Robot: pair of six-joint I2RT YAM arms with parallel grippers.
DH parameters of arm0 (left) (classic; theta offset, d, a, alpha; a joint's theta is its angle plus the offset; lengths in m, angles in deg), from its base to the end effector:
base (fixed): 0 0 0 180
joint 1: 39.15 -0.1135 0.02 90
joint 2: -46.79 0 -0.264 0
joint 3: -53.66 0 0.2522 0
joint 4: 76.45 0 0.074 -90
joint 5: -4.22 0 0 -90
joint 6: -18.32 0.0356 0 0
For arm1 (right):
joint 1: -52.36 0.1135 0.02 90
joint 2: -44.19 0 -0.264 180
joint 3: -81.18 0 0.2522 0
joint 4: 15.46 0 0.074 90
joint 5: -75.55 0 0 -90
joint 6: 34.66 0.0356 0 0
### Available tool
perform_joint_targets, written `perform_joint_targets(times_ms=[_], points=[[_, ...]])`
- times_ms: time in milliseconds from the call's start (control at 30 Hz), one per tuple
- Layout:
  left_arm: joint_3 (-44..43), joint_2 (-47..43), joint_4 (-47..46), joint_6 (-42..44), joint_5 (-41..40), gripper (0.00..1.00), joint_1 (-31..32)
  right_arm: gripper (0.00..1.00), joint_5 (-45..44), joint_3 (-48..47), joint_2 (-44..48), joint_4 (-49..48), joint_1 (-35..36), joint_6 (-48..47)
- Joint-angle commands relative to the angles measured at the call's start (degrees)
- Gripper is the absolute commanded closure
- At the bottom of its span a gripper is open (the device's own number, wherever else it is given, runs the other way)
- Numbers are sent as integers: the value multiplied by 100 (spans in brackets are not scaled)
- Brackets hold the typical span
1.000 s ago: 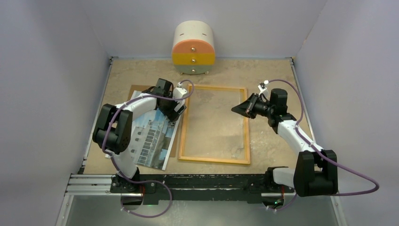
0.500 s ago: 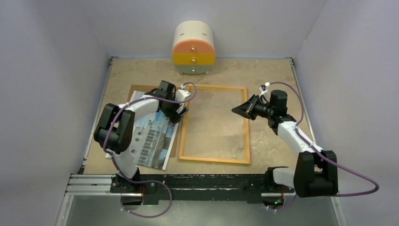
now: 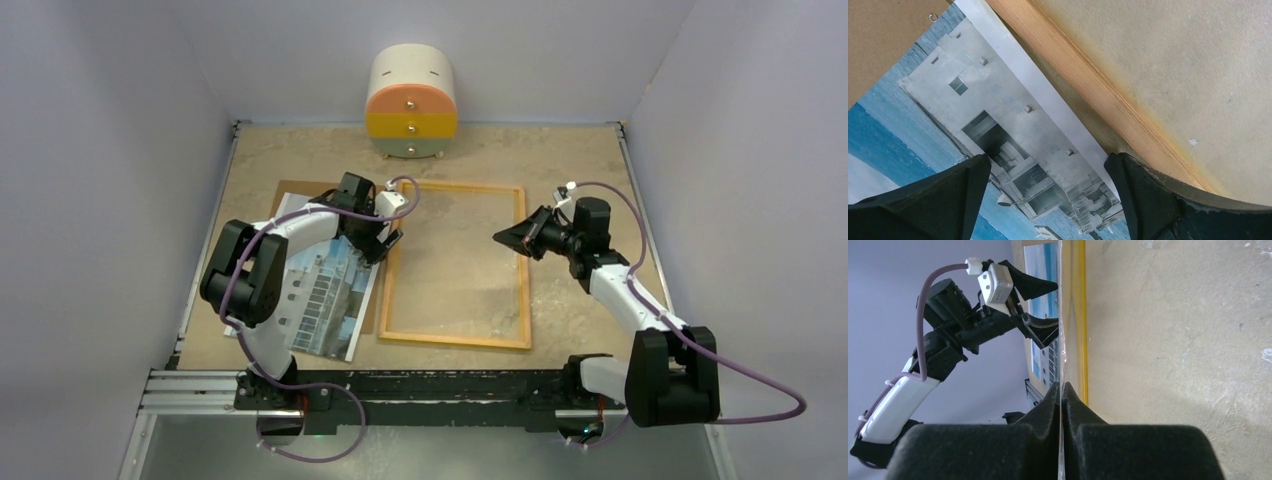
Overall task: Put the photo into the frame
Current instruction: Place the photo frame item in the photo frame.
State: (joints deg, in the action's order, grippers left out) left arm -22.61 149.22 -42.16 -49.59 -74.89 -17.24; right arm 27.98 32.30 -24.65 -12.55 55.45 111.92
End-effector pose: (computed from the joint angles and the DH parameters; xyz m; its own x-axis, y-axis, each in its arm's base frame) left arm 0.3286 -0.1394 0.1653 -0.5775 0.6303 -0.5188 0.7231 0.6899 0.0332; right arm 0.2525 0.0377 0.2346 -0.7651 0.5757 -0.2886 -0.0399 0.4050 0.9135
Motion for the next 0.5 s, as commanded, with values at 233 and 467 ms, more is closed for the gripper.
perform_joint_targets(times_ms=[233,467], points=[[133,101,25,114,43,0,50,100,-263,302,39,-100,40,-283],[141,102,24,120,26,0,50,100,-392,396,-81,-37,42,-514]])
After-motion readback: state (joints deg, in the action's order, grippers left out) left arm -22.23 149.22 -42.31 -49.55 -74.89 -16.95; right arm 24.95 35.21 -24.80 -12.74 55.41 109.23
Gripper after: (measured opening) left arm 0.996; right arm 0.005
